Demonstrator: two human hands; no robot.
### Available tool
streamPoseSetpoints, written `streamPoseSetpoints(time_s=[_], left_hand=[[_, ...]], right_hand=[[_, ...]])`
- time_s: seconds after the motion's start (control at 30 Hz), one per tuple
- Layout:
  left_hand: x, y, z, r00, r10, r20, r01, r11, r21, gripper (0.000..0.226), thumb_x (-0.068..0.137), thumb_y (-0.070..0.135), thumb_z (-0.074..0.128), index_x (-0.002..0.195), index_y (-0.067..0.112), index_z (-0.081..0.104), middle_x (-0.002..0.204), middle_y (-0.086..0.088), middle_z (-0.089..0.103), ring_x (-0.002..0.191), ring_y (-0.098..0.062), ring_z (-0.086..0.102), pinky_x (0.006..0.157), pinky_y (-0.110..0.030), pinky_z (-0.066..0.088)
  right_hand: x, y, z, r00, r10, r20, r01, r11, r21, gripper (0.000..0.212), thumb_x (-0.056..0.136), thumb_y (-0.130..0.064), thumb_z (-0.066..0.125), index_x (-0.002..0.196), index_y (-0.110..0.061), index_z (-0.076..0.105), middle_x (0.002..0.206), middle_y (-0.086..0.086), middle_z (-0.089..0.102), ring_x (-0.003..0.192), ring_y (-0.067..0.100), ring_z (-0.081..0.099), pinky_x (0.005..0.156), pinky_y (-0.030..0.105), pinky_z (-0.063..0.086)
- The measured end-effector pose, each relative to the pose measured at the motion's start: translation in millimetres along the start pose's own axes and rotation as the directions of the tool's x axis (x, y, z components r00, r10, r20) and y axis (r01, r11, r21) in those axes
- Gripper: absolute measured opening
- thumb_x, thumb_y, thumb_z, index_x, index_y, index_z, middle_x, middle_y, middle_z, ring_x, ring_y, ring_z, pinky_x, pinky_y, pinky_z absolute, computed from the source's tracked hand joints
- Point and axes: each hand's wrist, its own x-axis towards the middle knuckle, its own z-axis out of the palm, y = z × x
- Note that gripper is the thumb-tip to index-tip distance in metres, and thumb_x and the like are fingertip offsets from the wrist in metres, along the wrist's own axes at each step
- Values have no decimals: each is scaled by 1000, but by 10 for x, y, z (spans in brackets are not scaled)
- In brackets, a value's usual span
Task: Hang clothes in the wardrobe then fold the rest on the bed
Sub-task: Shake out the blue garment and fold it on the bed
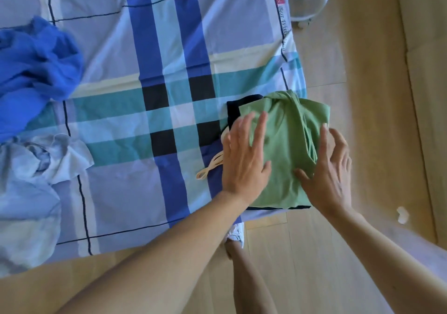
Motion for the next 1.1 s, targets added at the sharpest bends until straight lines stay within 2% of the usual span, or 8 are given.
streamPoseSetpoints(time_s=[0.07, 0.13, 0.2, 0.37, 0.5, 0.77, 0.9, 1.1], left_hand=[[17, -68, 34, 942, 256, 218, -284, 952, 110, 121, 71, 51, 81, 161, 19, 7, 168, -10, 4, 155, -34, 1, 125, -53, 8], [21, -165, 113, 864, 237, 444, -351, 915, 196, 129, 67, 64, 78, 161, 20, 2, 169, -9, -9, 154, -34, -15, 124, -56, -4], [19, -231, 163, 824, 173, 539, -342, 911, 231, 132, 66, 66, 76, 161, 20, -3, 168, -8, -15, 153, -34, -22, 123, -58, -8], [-127, -340, -62, 885, 226, 407, -282, 956, 83, 110, 79, 51, 71, 161, 16, 7, 169, -11, -2, 155, -32, -11, 125, -54, -1], [-398, -911, -449, 925, 28, 378, -78, 990, 118, 93, 88, 42, 64, 160, 12, 14, 169, -14, 3, 156, -32, -7, 126, -52, 1], [-1063, -2840, -1532, 849, -483, 217, 404, 855, 325, 79, 92, 42, 59, 155, 8, 25, 165, -19, 10, 155, -37, -2, 125, -49, 4], [-1329, -3594, -1935, 807, -583, 96, 515, 773, 370, 80, 85, 39, 67, 151, 10, 32, 162, -20, 18, 153, -41, 5, 123, -53, 12], [-1618, -4334, -2205, 726, -652, 217, 540, 736, 408, 88, 87, 43, 66, 157, 22, 17, 167, -10, -8, 153, -40, -11, 120, -60, 17]], right_hand=[[-46, -34, 14, 990, -124, 68, 126, 992, -21, 122, 68, -30, 88, 160, -18, 9, 164, 15, 13, 151, 35, 16, 120, 48, 24], [-62, -15, 69, 958, -183, 219, 196, 980, -39, 115, 71, -40, 86, 160, -22, 16, 167, 11, 8, 154, 30, 8, 123, 50, 20], [-31, 11, 107, 922, -170, 349, 202, 978, -57, 109, 74, -49, 81, 160, -25, 18, 168, 6, 2, 155, 27, 1, 123, 51, 17], [17, -144, 71, 945, -95, 314, 152, 975, -163, 102, 74, -45, 82, 157, -21, 27, 167, 9, 8, 154, 28, 6, 124, 51, 4], [-82, -511, 50, 973, -147, 179, 174, 974, -144, 95, 73, -25, 84, 153, -12, 33, 164, 19, 16, 151, 35, 17, 122, 58, 11], [-166, -1987, 369, 941, -262, 216, 263, 964, 24, 92, 77, -17, 79, 155, -13, 30, 161, 15, 21, 144, 33, 24, 120, 55, 20], [-217, -2696, 644, 893, -323, 314, 318, 946, 68, 89, 85, -22, 73, 157, -17, 22, 162, 13, 18, 147, 35, 24, 120, 50, 24], [-274, -3695, 1057, 798, -438, 413, 421, 897, 137, 94, 88, -25, 70, 159, -24, 9, 164, 7, 12, 146, 35, 27, 116, 46, 30]])
